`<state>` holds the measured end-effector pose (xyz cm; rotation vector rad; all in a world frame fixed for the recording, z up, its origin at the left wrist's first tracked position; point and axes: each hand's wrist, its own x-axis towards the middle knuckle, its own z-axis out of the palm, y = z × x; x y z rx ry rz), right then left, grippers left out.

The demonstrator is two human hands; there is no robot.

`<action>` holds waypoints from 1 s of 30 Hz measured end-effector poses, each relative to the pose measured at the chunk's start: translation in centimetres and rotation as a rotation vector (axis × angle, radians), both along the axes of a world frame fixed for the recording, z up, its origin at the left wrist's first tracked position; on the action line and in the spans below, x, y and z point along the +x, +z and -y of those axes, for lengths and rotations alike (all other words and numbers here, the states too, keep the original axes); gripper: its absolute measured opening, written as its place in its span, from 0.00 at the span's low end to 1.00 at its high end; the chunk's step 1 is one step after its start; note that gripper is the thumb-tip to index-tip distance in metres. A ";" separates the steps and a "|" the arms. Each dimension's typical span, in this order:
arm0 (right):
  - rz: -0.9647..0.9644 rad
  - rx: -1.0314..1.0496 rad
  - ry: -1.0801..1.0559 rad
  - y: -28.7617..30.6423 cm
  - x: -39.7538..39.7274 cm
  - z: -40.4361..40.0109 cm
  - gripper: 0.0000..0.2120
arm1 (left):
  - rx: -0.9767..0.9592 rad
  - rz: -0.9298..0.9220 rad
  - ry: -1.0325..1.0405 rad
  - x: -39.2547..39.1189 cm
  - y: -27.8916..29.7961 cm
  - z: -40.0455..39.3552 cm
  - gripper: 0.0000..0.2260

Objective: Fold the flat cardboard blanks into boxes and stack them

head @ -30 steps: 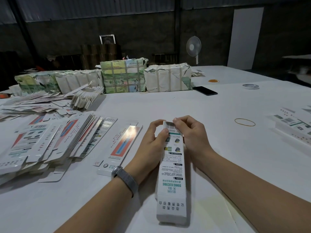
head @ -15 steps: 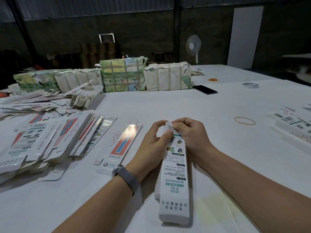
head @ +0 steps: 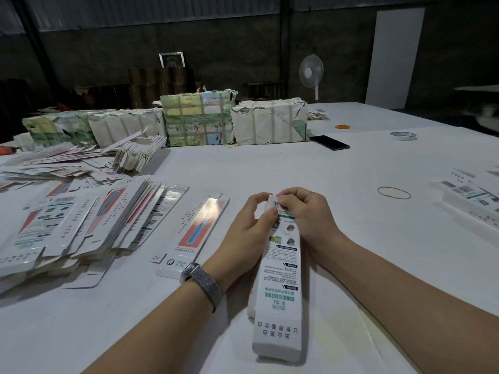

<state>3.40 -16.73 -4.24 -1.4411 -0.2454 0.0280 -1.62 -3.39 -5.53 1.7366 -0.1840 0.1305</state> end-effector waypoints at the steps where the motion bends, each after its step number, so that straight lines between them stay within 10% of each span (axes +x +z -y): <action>1: -0.006 0.005 0.001 0.0 0.0 0.0 0.15 | -0.010 -0.007 -0.007 0.0 0.0 0.0 0.11; 30: -0.017 0.066 0.029 0.7 -0.5 0.2 0.17 | -0.030 0.015 -0.102 -0.4 0.3 -0.2 0.13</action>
